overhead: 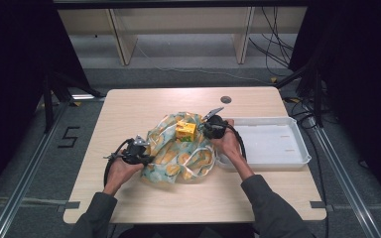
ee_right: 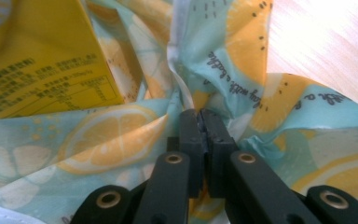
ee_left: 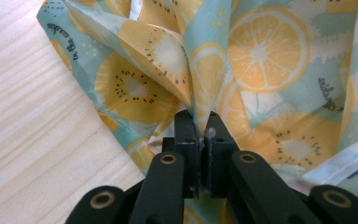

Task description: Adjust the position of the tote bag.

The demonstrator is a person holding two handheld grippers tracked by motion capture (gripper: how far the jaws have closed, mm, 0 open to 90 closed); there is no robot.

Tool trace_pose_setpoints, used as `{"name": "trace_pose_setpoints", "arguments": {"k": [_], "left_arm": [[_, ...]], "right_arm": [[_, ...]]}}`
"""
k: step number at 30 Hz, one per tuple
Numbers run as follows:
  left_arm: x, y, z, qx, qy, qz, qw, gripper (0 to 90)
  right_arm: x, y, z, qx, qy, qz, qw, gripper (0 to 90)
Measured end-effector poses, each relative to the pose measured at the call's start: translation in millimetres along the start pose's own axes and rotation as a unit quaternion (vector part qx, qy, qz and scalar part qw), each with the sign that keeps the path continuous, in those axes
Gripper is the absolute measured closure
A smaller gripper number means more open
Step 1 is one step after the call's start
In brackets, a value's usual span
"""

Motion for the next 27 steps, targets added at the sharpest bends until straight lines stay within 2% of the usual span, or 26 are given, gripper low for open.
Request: {"name": "trace_pose_setpoints", "arguments": {"k": [1, 2, 3, 4, 6, 7, 8, 9, 11, 13, 15, 16, 18, 19, 21, 22, 23, 24, 25, 27], "left_arm": [[0.3, -0.5, -0.1, -0.007, -0.003, 0.003, 1.0, 86.2], [-0.8, 0.0, -1.0, -0.001, 0.001, 0.001, 1.0, 86.3], [-0.9, 0.1, -1.4, -0.002, 0.001, 0.002, 1.0, 86.3], [-1.7, 1.1, -2.5, 0.005, 0.009, 0.0, 0.9999, 86.3], [-0.4, 1.4, -3.1, 0.001, 0.008, 0.002, 1.0, 86.0], [0.3, 1.1, -3.4, -0.008, 0.005, 0.002, 1.0, 85.7], [-1.2, 2.2, -3.3, -0.003, 0.005, 0.002, 1.0, 84.9], [-2.3, 2.5, -2.9, -0.007, 0.003, 0.005, 1.0, 82.4], [-6.6, 3.9, 0.2, -0.026, -0.016, 0.012, 0.9995, 76.5], [-12.9, 5.5, 2.4, -0.036, -0.026, 0.016, 0.9989, 67.7], [-22.3, 7.4, 4.2, -0.033, -0.03, 0.019, 0.9988, 64.4], [-27.0, 7.3, 5.2, -0.038, -0.034, 0.017, 0.9985, 60.9], [-36.2, 8.1, 6.8, -0.037, -0.036, 0.023, 0.9984, 54.2], [-39.4, 8.2, 7.6, -0.03, -0.04, 0.027, 0.9984, 53.3], [-47.2, 6.0, 9.7, -0.033, -0.049, 0.03, 0.9978, 50.2], [-52.1, 4.1, 10.7, -0.03, -0.053, 0.032, 0.9976, 48.8], [-55.6, 1.9, 11.2, -0.029, -0.057, 0.034, 0.9974, 46.7], [-58.4, -1.2, 11.3, -0.031, -0.061, 0.036, 0.997, 44.4], [-60.8, -4.9, 11.0, -0.031, -0.064, 0.036, 0.9968, 43.0], [-64.9, -11.1, 10.4, -0.031, -0.073, 0.036, 0.9962, 41.5]], "right_arm": [[-2.4, 0.2, -0.4, 0.009, 0.002, 0.004, 1.0, 88.4], [-4.1, 0.1, -1.2, 0.01, 0.01, 0.002, 0.9999, 88.3], [-3.7, 0.6, -2.0, 0.012, 0.008, 0.002, 0.9999, 87.9], [-2.7, 1.1, -2.0, 0.016, 0.001, 0.009, 0.9998, 87.7], [-3.8, -0.7, -2.8, 0.01, 0.006, 0.012, 0.9999, 86.6], [-2.9, 0.0, -2.5, 0.019, -0.001, 0.012, 0.9997, 85.6], [-5.2, 0.3, -2.9, 0.024, 0.005, 0.013, 0.9996, 83.9], [-5.7, 0.4, -1.5, 0.028, -0.009, 0.015, 0.9995, 80.9], [-12.6, -0.2, 0.5, 0.031, -0.009, 0.015, 0.9994, 76.2], [-22.2, -0.8, 6.3, 0.037, -0.035, 0.017, 0.9986, 66.9], [-32.2, -0.3, 10.7, 0.041, -0.046, 0.027, 0.9977, 61.0], [-38.2, 0.0, 12.7, 0.035, -0.046, 0.033, 0.9978, 58.5], [-49.1, 0.8, 17.9, 0.026, -0.073, 0.038, 0.9962, 55.4], [-56.8, 2.5, 20.2, 0.028, -0.08, 0.052, 0.9951, 53.2], [-68.2, 2.1, 24.8, 0.021, -0.09, 0.057, 0.9941, 50.4], [-70.2, 1.6, 27.6, 0.012, -0.111, 0.056, 0.9922, 49.8], [-75.5, 3.5, 29.9, 0.011, -0.12, 0.067, 0.9905, 48.7], [-79.6, 5.5, 30.5, 0.009, -0.115, 0.08, 0.9901, 47.1], [-80.2, 7.7, 32.1, 0.008, -0.127, 0.082, 0.9885, 45.7], [-82.5, 11.4, 32.6, 0.004, -0.122, 0.094, 0.9881, 43.6]]}}
Point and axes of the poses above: each handheld gripper's, and its own axes: x roughly forward along the jaws, z roughly out of its top, y roughly to its left, the point moved 5 cm from there along x, roughly forward along the jaws, and after that the axes turned 7 degrees about x, right-handed, at the moved point
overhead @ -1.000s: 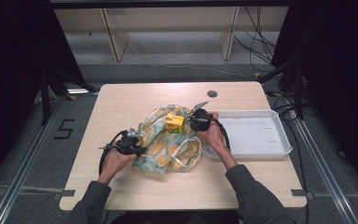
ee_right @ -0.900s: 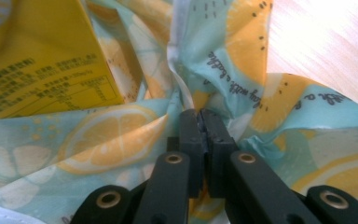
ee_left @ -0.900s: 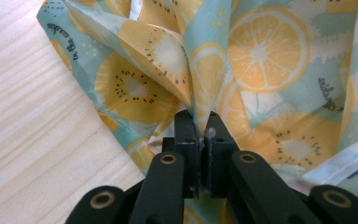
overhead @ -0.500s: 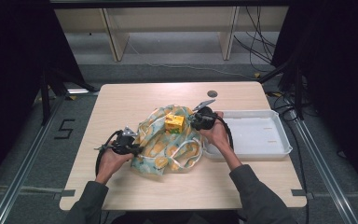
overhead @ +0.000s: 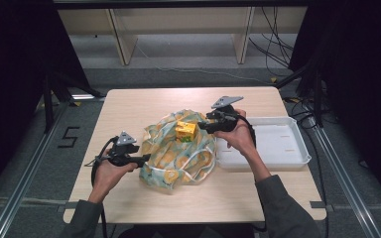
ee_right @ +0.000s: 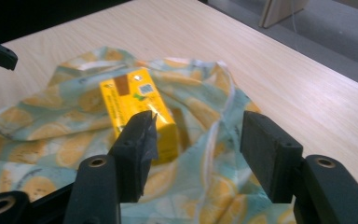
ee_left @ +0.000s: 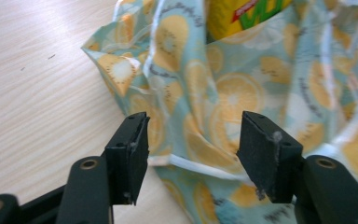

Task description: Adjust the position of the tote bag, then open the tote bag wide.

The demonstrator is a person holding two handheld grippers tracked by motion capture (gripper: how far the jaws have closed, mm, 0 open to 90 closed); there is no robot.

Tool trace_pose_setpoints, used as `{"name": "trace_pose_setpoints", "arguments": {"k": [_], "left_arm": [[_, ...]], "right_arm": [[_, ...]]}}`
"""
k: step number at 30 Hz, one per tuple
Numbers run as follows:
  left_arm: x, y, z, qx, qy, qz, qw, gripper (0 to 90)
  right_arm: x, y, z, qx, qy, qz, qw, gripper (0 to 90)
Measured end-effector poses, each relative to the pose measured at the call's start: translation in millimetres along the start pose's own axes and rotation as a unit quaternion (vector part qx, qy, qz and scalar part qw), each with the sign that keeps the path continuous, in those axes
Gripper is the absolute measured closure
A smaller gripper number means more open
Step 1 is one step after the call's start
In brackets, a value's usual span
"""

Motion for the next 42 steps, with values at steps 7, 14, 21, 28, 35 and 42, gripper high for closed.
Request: {"name": "trace_pose_setpoints", "arguments": {"k": [7, 14, 21, 28, 35, 42], "left_arm": [[-19.7, -24.2, -7.3, -0.01, -0.03, -0.011, 0.9994, 33.8], [-29.2, -48.1, -30.2, -0.011, -0.027, -0.029, 0.9992, 28.8], [-32.2, -66.4, -45.1, -0.002, -0.029, -0.026, 0.9992, 23.4], [-29.0, -80.5, -55.8, 0.013, -0.02, -0.027, 0.9993, 20.3], [-22.7, -91.0, -61.7, 0.013, -0.018, -0.027, 0.9994, 19.5], [-23.7, -93.7, -63.3, 0.023, -0.018, -0.023, 0.9993, 18.6]], "right_arm": [[7.0, 8.1, -0.7, -0.002, 0.0, 0.016, 0.9999, 38.0], [8.7, 11.1, -2.4, -0.012, 0.013, 0.022, 0.9996, 35.2], [12.7, 15.9, -6.0, -0.005, 0.024, 0.027, 0.9993, 34.0], [17.2, 16.3, -6.5, -0.014, 0.028, 0.023, 0.9992, 30.5], [20.4, 19.6, -5.0, -0.026, 0.02, 0.031, 0.999, 26.7], [24.7, 22.1, -3.2, -0.029, 0.026, 0.021, 0.999, 23.8]]}}
Point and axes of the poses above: each handheld gripper's, and its own axes: x roughly forward along the jaws, z roughly out of its top, y roughly to its left, the point moved 5 cm from there along x, roughly forward along the jaws, and after that the axes turned 7 degrees about x, right-handed, at the moved point
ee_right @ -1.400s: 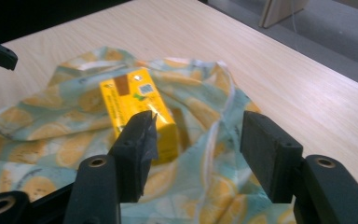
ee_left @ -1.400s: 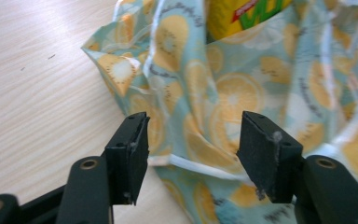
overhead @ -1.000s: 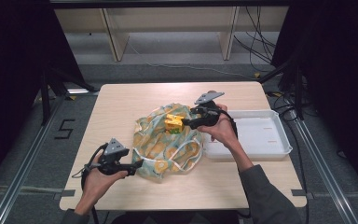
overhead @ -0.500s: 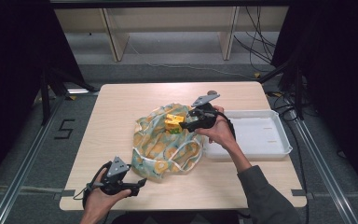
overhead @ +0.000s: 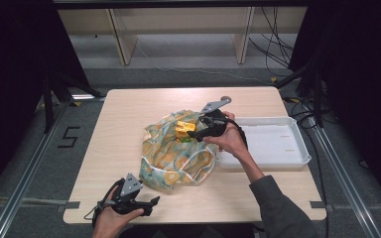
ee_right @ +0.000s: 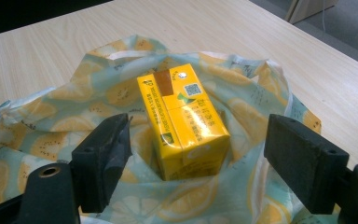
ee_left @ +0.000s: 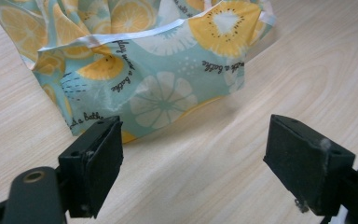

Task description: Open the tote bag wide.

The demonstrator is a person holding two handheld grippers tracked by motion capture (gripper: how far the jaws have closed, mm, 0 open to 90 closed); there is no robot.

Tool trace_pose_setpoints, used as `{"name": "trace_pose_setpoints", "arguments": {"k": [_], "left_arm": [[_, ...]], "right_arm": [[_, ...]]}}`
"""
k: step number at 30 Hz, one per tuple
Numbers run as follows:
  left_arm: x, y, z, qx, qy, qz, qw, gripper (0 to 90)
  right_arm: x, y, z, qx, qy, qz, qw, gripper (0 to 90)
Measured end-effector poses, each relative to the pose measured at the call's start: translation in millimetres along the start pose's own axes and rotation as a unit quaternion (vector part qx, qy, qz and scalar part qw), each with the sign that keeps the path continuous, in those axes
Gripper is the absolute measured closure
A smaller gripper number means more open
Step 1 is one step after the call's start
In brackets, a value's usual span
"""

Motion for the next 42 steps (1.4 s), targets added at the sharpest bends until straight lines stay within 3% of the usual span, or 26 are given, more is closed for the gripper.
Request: {"name": "trace_pose_setpoints", "arguments": {"k": [3, 5, 8, 9, 15, 21, 24, 26, 28, 30, 33, 42], "left_arm": [[-1.8, 0.5, -1.5, 0.016, 0.0, -0.004, 0.9999, 18.6], [-1.5, 0.8, -3.1, 0.004, 0.005, 0.0, 1.0, 18.6], [-2.8, 1.8, -4.1, 0.011, 0.014, -0.002, 0.9998, 18.6], [-0.9, -0.5, -3.6, -0.001, 0.005, -0.002, 1.0, 18.6], [-0.2, 1.4, -3.6, 0.011, 0.005, -0.003, 0.9999, 18.6], [-0.5, 1.1, -4.4, -0.002, 0.008, -0.005, 1.0, 18.7], [-1.1, 3.6, -4.6, 0.011, 0.008, -0.003, 0.9999, 18.8], [-0.4, 2.8, -5.5, -0.002, 0.011, -0.005, 0.9999, 18.7], [0.7, 4.3, -5.6, 0.004, 0.007, -0.001, 1.0, 18.7], [0.4, 2.9, -6.0, -0.008, 0.009, -0.003, 0.9999, 18.8], [0.3, 3.2, -6.2, -0.006, 0.011, -0.004, 0.9999, 18.8], [1.2, 2.7, -6.5, -0.008, 0.007, -0.017, 0.9998, 18.8]], "right_arm": [[4.5, 0.8, 0.4, -0.003, 0.003, 0.004, 1.0, 23.7], [7.6, 1.2, 1.1, -0.004, 0.005, 0.009, 0.9999, 23.6], [13.4, 3.4, 3.1, -0.015, 0.005, 0.015, 0.9998, 23.5], [15.1, 4.4, 3.6, -0.02, 0.006, 0.017, 0.9996, 23.6], [27.6, 10.2, 8.5, -0.026, 0.019, 0.027, 0.9991, 24.0], [36.6, 8.2, 9.4, -0.025, 0.028, 0.038, 0.9986, 25.4], [39.0, 5.4, 9.1, -0.026, 0.042, 0.043, 0.9978, 30.5], [41.9, 4.9, 8.4, -0.024, 0.04, 0.045, 0.9979, 33.0], [43.3, 4.6, 7.6, -0.03, 0.05, 0.051, 0.997, 35.6], [45.8, 5.0, 6.8, -0.028, 0.048, 0.049, 0.9973, 36.7], [48.0, 3.6, 6.2, -0.048, 0.052, 0.045, 0.9965, 38.8], [49.3, 2.0, 3.5, -0.055, 0.056, 0.044, 0.9959, 43.1]]}}
Point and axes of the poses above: each handheld gripper's, and its own axes: x roughly forward along the jaws, z roughly out of its top, y roughly to its left, the point moved 5 cm from there along x, roughly forward along the jaws, and after that the axes turned 7 degrees about x, right-handed, at the moved point
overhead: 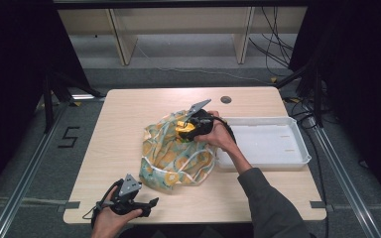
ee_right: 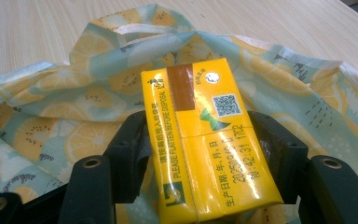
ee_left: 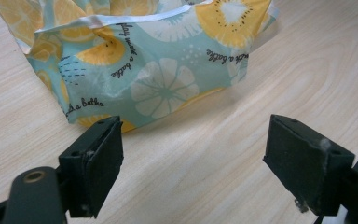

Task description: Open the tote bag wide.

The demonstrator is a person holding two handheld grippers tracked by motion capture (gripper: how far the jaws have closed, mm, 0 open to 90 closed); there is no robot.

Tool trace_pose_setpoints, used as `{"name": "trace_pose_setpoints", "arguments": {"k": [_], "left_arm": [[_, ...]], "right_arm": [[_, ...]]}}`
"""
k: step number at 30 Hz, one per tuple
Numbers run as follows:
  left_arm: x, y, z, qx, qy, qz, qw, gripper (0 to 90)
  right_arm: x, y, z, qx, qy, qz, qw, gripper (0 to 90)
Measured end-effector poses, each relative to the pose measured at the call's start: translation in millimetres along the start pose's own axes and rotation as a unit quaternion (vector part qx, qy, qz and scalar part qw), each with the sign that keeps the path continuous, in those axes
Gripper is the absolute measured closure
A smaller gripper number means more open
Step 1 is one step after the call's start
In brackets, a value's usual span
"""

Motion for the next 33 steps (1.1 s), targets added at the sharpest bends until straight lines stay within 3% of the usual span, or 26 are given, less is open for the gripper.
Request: {"name": "trace_pose_setpoints", "arguments": {"k": [3, 5, 6, 11, 15, 24, 25, 29, 32, 33], "left_arm": [[-0.7, 1.5, -0.8, 0.01, 0.007, -0.003, 0.9999, 18.7], [-0.3, 0.3, -0.8, -0.001, 0.005, -0.022, 0.9997, 18.7], [0.7, -1.0, 0.0, -0.012, -0.003, -0.024, 0.9996, 18.7], [1.6, -0.2, -0.7, -0.024, 0.001, -0.021, 0.9995, 18.8], [1.1, 0.2, -0.9, -0.008, -0.001, -0.023, 0.9997, 18.8], [1.4, 0.9, -1.5, -0.003, 0.004, -0.02, 0.9998, 18.8], [2.4, -0.2, -0.7, -0.013, -0.002, -0.017, 0.9998, 18.8], [1.3, 0.6, -1.7, -0.013, 0.006, -0.023, 0.9996, 18.8], [2.2, 1.3, -0.9, -0.017, -0.004, -0.019, 0.9997, 18.8], [1.8, 2.7, -1.7, -0.014, 0.003, -0.016, 0.9998, 18.8]], "right_arm": [[0.5, -1.1, -0.8, -0.007, 0.0, 0.005, 1.0, 43.7], [0.6, -1.8, -1.8, -0.012, 0.006, 0.005, 0.9999, 44.4], [1.9, -1.8, -1.9, -0.014, 0.003, 0.007, 0.9999, 45.5], [2.1, -3.9, -2.8, -0.025, 0.003, 0.018, 0.9995, 49.8], [1.6, -3.9, -3.4, -0.038, 0.001, 0.019, 0.9991, 50.4], [2.4, -4.3, -2.4, -0.028, -0.01, 0.025, 0.9992, 51.4], [2.8, -4.0, -1.4, -0.026, -0.012, 0.021, 0.9994, 51.4], [2.9, -2.4, 4.4, -0.025, -0.017, 0.015, 0.9994, 51.6], [-1.9, 1.8, 11.9, -0.025, -0.023, 0.016, 0.9993, 51.7], [-4.9, 3.2, 14.8, -0.024, -0.024, 0.018, 0.9992, 51.7]]}}
Point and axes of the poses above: each handheld gripper's, and its own axes: x roughly forward along the jaws, z roughly out of its top, y roughly to its left, the point moved 5 cm from there along x, roughly forward along the jaws, and after that the axes turned 7 degrees about x, right-handed, at the moved point
